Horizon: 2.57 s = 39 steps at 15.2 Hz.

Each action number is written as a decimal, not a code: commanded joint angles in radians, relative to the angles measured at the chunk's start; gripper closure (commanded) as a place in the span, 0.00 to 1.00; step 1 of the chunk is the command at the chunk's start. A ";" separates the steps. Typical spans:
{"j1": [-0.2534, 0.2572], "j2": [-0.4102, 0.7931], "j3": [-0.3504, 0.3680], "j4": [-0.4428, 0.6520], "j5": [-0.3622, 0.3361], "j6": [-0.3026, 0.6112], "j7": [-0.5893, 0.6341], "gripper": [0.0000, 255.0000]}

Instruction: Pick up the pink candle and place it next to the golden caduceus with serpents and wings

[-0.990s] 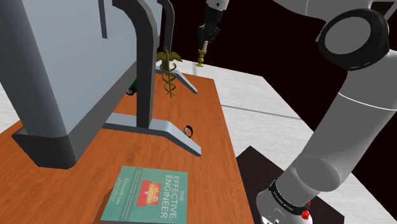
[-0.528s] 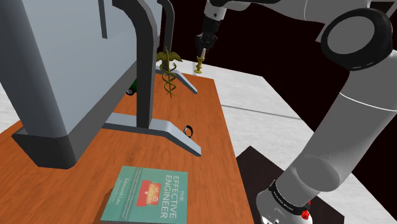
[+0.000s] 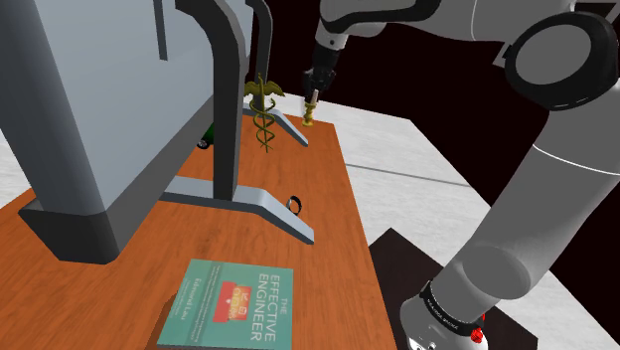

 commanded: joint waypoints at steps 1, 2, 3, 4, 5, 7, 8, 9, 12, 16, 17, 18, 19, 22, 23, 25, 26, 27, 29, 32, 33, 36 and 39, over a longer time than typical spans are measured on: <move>0.001 0.002 0.000 -0.022 0.000 0.025 0.001 1.00; 0.000 0.003 0.000 -0.035 0.000 0.038 0.002 1.00; 0.000 0.004 0.000 -0.047 0.000 0.052 0.002 1.00; 0.000 0.005 0.000 -0.059 -0.001 0.065 0.002 1.00; 0.000 0.006 0.000 -0.071 -0.001 0.078 0.002 1.00; 0.000 0.010 0.000 -0.094 -0.001 0.104 0.003 1.00; 0.000 0.011 0.000 -0.105 -0.001 0.117 0.003 1.00; 0.000 0.014 0.000 -0.115 -0.001 0.130 0.003 1.00; 0.000 0.021 0.000 -0.146 -0.001 0.168 0.004 1.00; 0.000 0.035 0.000 -0.183 -0.001 0.218 0.005 1.00; 0.000 0.038 0.000 -0.192 -0.002 0.231 0.005 1.00; 0.000 0.042 0.000 -0.201 -0.002 0.243 0.005 1.00; 0.000 0.047 0.000 -0.209 -0.002 0.256 0.005 1.00; 0.000 0.060 0.000 -0.232 -0.002 0.293 0.006 1.00; 0.000 0.065 0.000 -0.240 -0.002 0.305 0.006 1.00; 0.000 0.075 0.000 -0.254 -0.002 0.330 0.007 1.00; 0.000 0.081 0.000 -0.260 -0.002 0.342 0.007 1.00; 0.000 0.087 0.000 -0.267 -0.002 0.354 0.007 1.00; 0.000 0.100 0.000 -0.281 -0.003 0.381 0.007 1.00; 0.000 0.100 0.000 -0.281 -0.003 0.381 0.007 1.00; 0.000 0.100 0.000 -0.281 -0.003 0.381 0.007 1.00; 0.000 0.100 0.000 -0.281 -0.003 0.381 0.007 1.00; 0.000 0.100 0.000 -0.281 -0.003 0.381 0.007 0.00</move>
